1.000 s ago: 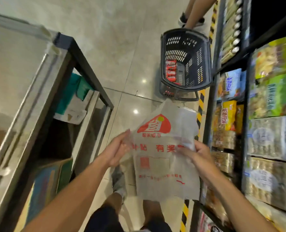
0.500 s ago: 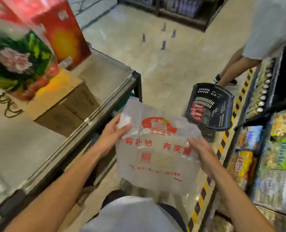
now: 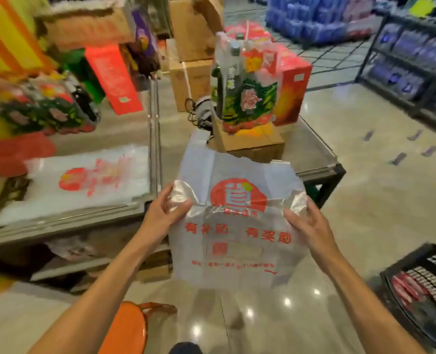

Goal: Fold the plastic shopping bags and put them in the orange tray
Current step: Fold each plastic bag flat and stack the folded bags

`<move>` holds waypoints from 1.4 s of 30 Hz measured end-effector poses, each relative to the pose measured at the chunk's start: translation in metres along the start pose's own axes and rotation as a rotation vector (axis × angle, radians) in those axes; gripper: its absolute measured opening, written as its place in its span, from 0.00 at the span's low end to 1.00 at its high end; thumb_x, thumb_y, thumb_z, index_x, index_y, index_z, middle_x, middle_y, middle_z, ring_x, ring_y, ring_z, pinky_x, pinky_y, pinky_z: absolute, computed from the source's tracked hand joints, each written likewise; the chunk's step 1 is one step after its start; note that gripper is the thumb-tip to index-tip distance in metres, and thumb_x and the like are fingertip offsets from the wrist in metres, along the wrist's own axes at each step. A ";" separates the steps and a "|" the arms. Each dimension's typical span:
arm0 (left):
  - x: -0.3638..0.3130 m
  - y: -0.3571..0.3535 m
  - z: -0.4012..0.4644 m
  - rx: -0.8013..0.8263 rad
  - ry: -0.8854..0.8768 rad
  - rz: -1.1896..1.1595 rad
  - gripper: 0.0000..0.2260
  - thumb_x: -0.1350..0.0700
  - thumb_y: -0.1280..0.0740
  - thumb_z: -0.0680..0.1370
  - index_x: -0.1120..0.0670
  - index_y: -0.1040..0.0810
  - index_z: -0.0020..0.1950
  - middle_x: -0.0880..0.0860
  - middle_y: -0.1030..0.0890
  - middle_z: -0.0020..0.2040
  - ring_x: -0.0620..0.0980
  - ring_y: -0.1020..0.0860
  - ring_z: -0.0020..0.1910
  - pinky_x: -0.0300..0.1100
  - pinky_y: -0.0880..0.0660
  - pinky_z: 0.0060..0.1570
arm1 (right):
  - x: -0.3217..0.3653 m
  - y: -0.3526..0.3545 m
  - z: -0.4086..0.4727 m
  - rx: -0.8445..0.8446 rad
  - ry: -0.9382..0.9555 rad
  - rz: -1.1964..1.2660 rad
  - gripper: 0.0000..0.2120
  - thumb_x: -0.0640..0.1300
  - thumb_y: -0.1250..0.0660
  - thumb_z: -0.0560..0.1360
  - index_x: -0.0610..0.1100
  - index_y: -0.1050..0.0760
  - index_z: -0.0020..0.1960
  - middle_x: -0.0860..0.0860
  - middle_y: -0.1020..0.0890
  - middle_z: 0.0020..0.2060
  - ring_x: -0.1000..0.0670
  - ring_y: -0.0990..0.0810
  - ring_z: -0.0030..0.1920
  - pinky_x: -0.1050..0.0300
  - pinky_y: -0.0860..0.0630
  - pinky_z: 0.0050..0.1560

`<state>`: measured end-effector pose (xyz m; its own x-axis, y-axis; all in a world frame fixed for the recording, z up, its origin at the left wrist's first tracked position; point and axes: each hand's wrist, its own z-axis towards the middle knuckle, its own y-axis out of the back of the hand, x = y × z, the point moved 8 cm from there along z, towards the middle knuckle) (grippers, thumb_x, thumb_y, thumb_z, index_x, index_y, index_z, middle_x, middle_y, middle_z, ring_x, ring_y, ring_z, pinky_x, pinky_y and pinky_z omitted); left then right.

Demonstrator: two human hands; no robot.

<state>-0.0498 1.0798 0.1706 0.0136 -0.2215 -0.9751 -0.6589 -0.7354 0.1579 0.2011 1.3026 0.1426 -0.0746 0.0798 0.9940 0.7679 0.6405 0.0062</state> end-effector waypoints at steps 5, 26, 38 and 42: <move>0.007 0.123 -0.044 -0.235 -0.043 -0.033 0.27 0.54 0.29 0.78 0.36 0.38 0.71 0.34 0.27 0.57 0.29 0.21 0.48 0.30 0.22 0.39 | 0.033 -0.129 0.016 0.256 0.035 -0.046 0.19 0.43 0.30 0.78 0.59 0.28 0.64 0.56 0.13 0.49 0.49 0.13 0.46 0.57 0.17 0.39; 0.101 0.419 -0.088 -0.487 0.042 -0.195 0.36 0.50 0.27 0.74 0.39 0.39 0.78 0.44 0.21 0.61 0.43 0.16 0.52 0.42 0.18 0.41 | 0.036 -0.466 0.011 0.607 0.118 -0.300 0.31 0.48 0.29 0.76 0.58 0.36 0.75 0.48 0.17 0.60 0.47 0.13 0.48 0.51 0.15 0.41; 0.111 0.477 0.010 -0.683 0.088 -0.241 0.31 0.52 0.27 0.75 0.33 0.37 0.71 0.46 0.19 0.58 0.48 0.15 0.51 0.46 0.17 0.41 | 0.034 -0.586 0.155 0.773 0.104 -0.322 0.31 0.45 0.29 0.78 0.57 0.38 0.76 0.54 0.14 0.37 0.51 0.14 0.37 0.57 0.18 0.40; 0.116 0.496 0.059 -0.760 0.121 -0.285 0.34 0.50 0.25 0.74 0.36 0.38 0.76 0.51 0.18 0.61 0.54 0.15 0.52 0.54 0.16 0.45 | 0.030 -0.639 0.229 0.833 0.108 -0.372 0.31 0.46 0.28 0.77 0.56 0.38 0.76 0.54 0.25 0.27 0.56 0.26 0.29 0.66 0.29 0.32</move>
<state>-0.4193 0.7269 0.1270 0.2130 0.0038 -0.9770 0.0706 -0.9974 0.0115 -0.4376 1.0706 0.1439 -0.1331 -0.2862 0.9489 -0.0036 0.9575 0.2883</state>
